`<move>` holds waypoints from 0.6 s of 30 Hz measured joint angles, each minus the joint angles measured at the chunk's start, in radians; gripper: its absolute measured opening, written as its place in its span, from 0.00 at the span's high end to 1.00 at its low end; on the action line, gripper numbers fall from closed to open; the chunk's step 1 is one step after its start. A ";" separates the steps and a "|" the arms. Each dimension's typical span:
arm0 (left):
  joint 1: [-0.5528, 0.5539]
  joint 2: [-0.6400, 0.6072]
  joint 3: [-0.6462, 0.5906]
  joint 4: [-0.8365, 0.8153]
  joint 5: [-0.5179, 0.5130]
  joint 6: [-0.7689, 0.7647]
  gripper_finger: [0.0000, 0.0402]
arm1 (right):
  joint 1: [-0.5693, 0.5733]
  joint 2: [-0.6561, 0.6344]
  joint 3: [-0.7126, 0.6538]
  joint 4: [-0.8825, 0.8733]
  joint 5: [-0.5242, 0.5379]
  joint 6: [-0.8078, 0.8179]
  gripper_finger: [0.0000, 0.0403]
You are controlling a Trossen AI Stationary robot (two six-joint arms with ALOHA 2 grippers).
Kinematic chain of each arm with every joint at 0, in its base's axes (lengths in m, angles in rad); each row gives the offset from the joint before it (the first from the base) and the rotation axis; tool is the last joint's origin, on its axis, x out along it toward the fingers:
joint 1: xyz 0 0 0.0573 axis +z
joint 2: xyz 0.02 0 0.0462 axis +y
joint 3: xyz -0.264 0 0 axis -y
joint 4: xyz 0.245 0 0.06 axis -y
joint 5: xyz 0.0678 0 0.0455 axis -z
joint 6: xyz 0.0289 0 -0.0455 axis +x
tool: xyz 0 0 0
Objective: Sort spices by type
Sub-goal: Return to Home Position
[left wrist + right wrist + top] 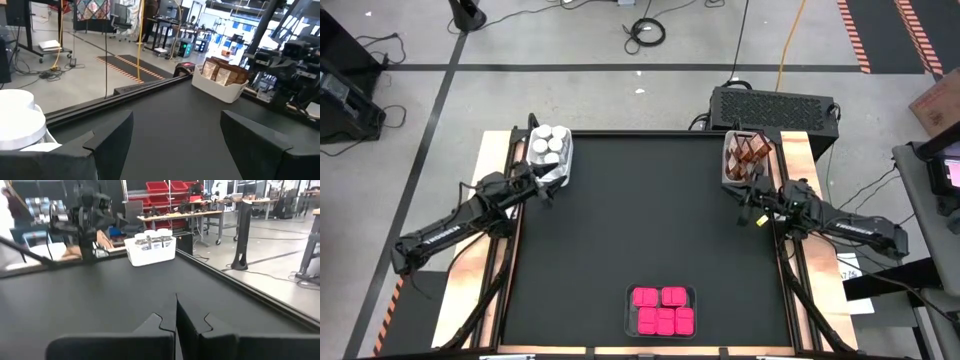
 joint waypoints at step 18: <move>0.000 0.001 0.000 0.005 -0.008 0.006 0.25 | 0.000 0.027 0.000 -0.001 0.001 -0.042 1.00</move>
